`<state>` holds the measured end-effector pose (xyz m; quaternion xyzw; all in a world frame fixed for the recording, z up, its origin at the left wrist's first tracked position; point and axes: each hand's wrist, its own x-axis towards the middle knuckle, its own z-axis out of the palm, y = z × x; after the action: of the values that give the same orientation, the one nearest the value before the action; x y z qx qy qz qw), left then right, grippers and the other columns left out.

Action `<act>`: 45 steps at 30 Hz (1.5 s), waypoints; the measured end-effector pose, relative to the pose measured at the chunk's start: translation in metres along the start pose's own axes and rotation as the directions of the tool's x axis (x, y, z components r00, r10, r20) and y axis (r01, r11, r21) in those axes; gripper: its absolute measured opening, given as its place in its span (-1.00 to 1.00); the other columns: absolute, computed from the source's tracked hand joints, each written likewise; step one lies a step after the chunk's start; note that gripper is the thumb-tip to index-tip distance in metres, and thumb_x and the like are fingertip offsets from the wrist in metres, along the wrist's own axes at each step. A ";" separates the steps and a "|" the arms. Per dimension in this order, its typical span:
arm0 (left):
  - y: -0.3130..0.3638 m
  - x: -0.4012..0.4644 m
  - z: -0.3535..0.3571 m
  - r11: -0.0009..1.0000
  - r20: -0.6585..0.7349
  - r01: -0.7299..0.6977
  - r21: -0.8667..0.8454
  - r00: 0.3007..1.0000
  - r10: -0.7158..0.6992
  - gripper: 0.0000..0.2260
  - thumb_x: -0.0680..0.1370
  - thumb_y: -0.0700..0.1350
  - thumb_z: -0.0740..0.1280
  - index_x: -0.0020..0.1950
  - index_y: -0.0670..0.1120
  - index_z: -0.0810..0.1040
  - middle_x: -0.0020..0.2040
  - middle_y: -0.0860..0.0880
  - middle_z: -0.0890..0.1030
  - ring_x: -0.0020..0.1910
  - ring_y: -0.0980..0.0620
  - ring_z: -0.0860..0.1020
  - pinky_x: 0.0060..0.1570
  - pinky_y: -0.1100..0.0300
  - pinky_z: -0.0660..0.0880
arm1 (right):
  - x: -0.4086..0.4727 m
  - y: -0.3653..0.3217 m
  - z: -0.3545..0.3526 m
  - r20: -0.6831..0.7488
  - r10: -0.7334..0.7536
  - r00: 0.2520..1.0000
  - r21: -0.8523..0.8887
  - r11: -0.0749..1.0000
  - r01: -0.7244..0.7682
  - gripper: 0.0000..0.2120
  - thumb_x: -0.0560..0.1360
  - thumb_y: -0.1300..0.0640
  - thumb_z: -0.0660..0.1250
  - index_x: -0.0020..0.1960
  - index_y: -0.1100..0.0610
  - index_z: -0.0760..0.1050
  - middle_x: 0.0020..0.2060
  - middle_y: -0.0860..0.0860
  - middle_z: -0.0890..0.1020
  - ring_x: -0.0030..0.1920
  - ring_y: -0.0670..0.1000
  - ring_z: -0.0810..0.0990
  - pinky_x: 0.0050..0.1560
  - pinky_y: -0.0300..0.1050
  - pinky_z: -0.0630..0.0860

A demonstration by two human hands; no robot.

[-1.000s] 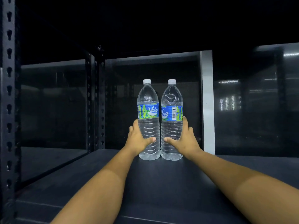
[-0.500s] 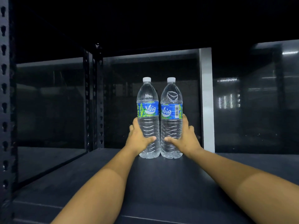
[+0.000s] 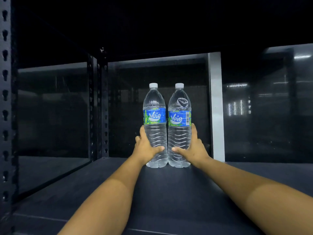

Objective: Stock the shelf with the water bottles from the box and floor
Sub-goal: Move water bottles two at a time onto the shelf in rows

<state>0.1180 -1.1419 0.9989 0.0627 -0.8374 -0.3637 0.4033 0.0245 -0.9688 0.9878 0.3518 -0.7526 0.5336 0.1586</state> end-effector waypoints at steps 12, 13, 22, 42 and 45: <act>-0.010 0.003 -0.019 0.974 0.201 0.029 -0.226 0.979 0.018 -0.12 0.38 -0.13 0.53 0.48 0.19 0.02 0.25 0.14 0.52 0.24 0.12 0.51 0.34 -0.05 0.41 | -0.003 -0.006 -0.012 0.066 -0.039 0.997 0.065 0.997 0.034 -0.05 0.33 -0.07 0.56 0.49 -0.20 0.01 0.16 -0.20 0.58 0.17 -0.07 0.56 0.22 -0.15 0.41; -0.010 0.003 -0.016 0.978 0.190 0.025 -0.206 0.982 0.015 -0.08 0.33 -0.05 0.56 0.47 0.21 0.01 0.28 0.11 0.49 0.27 0.11 0.49 0.34 -0.05 0.40 | -0.005 -0.008 -0.009 0.044 -0.054 0.998 0.050 0.997 0.052 -0.03 0.28 -0.13 0.57 0.48 -0.19 0.02 0.18 -0.20 0.55 0.21 -0.05 0.53 0.24 -0.10 0.41; -0.011 0.005 -0.012 0.995 0.134 -0.049 -0.093 0.989 0.061 -0.13 0.35 -0.09 0.56 0.47 0.12 0.07 0.29 0.07 0.50 0.25 0.06 0.50 0.32 -0.05 0.41 | -0.005 -0.008 -0.005 0.007 -0.083 0.996 -0.015 0.996 0.083 -0.16 0.37 0.06 0.53 0.46 -0.07 0.08 0.07 -0.21 0.55 0.06 -0.10 0.55 0.06 -0.23 0.39; -0.012 0.005 -0.011 0.999 0.079 -0.051 0.011 0.996 0.050 -0.10 0.32 -0.03 0.58 0.47 0.09 0.06 0.30 0.05 0.49 0.26 0.01 0.49 0.30 -0.03 0.41 | -0.008 -0.008 -0.005 0.000 -0.110 0.994 0.008 0.994 0.110 -0.16 0.37 0.08 0.53 0.46 -0.06 0.08 0.11 -0.19 0.53 0.16 -0.09 0.53 0.12 -0.22 0.38; -0.012 0.004 -0.012 0.999 0.107 -0.036 0.003 0.994 0.036 -0.02 0.32 -0.02 0.58 0.52 0.05 -0.01 0.32 0.04 0.49 0.27 0.00 0.49 0.31 -0.04 0.41 | -0.008 -0.007 -0.005 0.004 -0.108 0.994 0.004 0.994 0.108 -0.17 0.37 0.06 0.53 0.45 -0.07 0.09 0.12 -0.18 0.54 0.20 -0.06 0.52 0.15 -0.18 0.40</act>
<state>0.1217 -1.1589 0.9990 0.0290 -0.8598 -0.3569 0.3640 0.0341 -0.9626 0.9900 0.3936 -0.7318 0.5248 0.1850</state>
